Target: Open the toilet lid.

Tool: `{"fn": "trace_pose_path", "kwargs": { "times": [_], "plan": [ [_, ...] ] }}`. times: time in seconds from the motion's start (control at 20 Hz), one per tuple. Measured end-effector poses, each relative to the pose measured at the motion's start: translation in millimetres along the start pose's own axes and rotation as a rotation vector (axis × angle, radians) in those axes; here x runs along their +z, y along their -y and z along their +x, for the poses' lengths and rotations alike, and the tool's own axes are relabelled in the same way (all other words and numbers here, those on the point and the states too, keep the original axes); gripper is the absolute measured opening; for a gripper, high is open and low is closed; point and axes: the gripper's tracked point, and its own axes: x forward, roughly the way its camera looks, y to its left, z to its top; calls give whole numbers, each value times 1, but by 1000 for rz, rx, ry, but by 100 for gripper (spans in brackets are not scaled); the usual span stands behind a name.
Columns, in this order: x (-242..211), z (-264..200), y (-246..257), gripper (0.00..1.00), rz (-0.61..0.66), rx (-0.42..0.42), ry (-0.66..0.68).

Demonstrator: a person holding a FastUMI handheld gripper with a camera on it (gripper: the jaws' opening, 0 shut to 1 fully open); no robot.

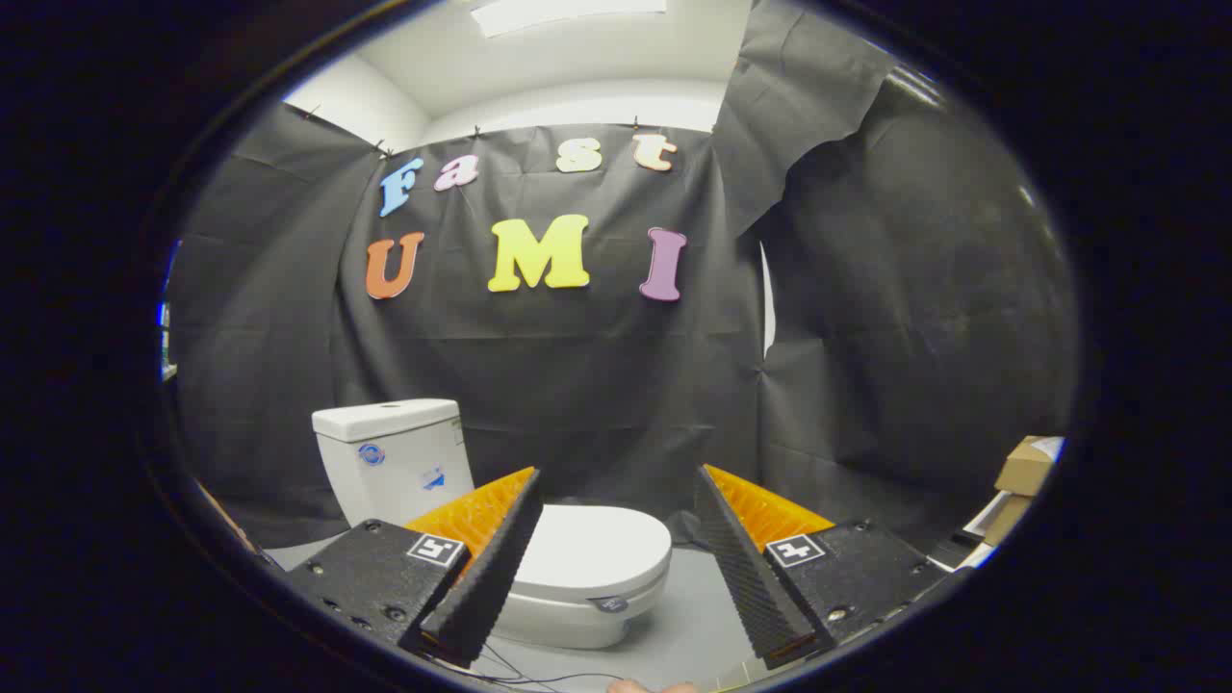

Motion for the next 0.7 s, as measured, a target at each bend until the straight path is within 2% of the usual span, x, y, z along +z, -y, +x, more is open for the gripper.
{"fn": "trace_pose_path", "kwargs": {
  "times": [0.7],
  "plan": [
    [-1, 0, 2, 99, -41, -9, -7]
  ]
}}
